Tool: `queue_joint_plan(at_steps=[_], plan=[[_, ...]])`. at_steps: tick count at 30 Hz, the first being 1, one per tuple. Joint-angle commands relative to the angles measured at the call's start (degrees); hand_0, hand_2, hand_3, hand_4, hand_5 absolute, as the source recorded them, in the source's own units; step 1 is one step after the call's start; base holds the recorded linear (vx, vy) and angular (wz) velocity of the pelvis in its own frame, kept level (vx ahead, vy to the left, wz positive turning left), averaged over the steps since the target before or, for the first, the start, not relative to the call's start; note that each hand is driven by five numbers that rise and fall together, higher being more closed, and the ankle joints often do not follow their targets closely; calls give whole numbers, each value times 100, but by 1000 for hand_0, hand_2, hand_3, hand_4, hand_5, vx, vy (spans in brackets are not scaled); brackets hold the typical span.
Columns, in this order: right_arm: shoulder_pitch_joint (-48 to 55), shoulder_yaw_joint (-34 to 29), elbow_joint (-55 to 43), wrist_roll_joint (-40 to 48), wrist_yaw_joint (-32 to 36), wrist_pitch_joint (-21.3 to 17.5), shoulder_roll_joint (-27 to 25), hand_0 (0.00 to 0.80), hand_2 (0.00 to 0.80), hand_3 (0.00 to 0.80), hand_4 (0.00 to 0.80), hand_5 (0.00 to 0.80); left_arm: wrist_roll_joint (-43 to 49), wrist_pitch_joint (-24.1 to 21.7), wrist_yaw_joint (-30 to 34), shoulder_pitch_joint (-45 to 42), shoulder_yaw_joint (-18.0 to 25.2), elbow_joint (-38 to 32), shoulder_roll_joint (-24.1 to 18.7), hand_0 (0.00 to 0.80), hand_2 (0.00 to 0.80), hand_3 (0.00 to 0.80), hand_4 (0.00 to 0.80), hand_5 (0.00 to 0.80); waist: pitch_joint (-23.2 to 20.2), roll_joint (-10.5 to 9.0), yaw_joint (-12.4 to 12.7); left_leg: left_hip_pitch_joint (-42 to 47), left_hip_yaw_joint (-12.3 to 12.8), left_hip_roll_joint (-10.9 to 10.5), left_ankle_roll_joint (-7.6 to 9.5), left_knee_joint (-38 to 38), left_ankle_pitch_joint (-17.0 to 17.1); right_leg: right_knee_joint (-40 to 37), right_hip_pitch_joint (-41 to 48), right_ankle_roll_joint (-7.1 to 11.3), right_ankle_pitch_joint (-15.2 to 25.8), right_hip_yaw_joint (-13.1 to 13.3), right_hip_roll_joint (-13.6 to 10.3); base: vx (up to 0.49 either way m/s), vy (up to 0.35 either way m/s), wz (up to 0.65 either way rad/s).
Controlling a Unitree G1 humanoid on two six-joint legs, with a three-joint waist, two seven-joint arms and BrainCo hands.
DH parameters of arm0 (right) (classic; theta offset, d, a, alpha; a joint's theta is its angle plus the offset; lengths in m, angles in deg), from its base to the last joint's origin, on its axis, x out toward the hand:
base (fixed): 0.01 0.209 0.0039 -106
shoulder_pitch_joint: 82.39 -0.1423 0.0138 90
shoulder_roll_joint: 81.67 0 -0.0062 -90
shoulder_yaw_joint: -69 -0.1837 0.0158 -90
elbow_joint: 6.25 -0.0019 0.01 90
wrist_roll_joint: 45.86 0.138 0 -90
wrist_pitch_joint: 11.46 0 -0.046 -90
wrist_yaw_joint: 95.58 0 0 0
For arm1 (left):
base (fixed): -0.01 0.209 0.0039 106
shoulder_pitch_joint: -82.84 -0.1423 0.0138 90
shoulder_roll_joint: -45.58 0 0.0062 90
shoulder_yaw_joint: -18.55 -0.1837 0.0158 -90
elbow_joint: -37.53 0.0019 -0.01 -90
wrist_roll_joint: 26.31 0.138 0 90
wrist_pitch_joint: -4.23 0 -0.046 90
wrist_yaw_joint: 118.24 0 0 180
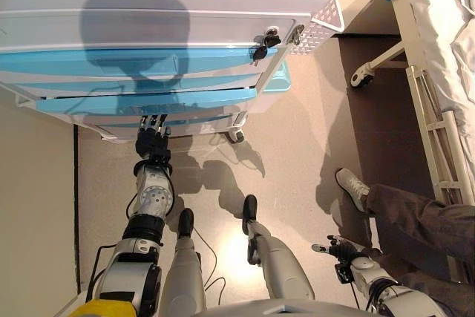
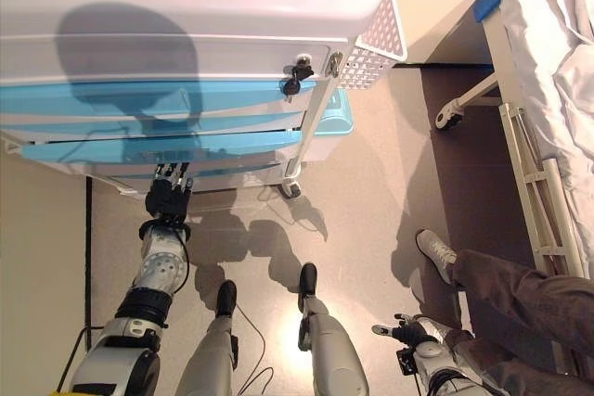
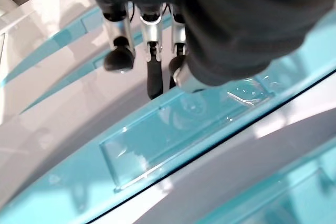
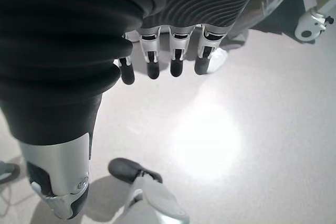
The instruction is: Open the drawer and pick up the medicine
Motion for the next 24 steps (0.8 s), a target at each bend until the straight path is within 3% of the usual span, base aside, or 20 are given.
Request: queue_joint_plan(at_steps=[1, 12, 24], plan=[[238, 119, 48, 78, -20, -68, -188, 0, 0, 0, 0, 0, 132, -498, 504, 379, 424, -677, -403, 800, 800, 800, 800, 800, -353, -40, 136, -692, -269, -276, 239, 428, 9, 698, -229, 208, -324, -111, 84, -27, -41, 0], [281, 125, 26, 54, -7, -82, -200, 0, 0, 0, 0, 0, 111, -394, 627, 156, 439, -787, -416, 800, 800, 800, 800, 800, -377, -182, 278, -770, -512, -227, 157, 430, 139, 1011, -345, 127, -507, -331, 140, -25, -62, 6], [277, 125, -6, 73, 1, -85, -179, 0, 0, 0, 0, 0, 142, -286, 690, -89, 398, -969, -295, 800, 800, 800, 800, 800, -331, -214, 454, -889, -718, -241, 116, 539, 214, 1481, -527, 55, -751, -566, 134, -29, -34, 10]])
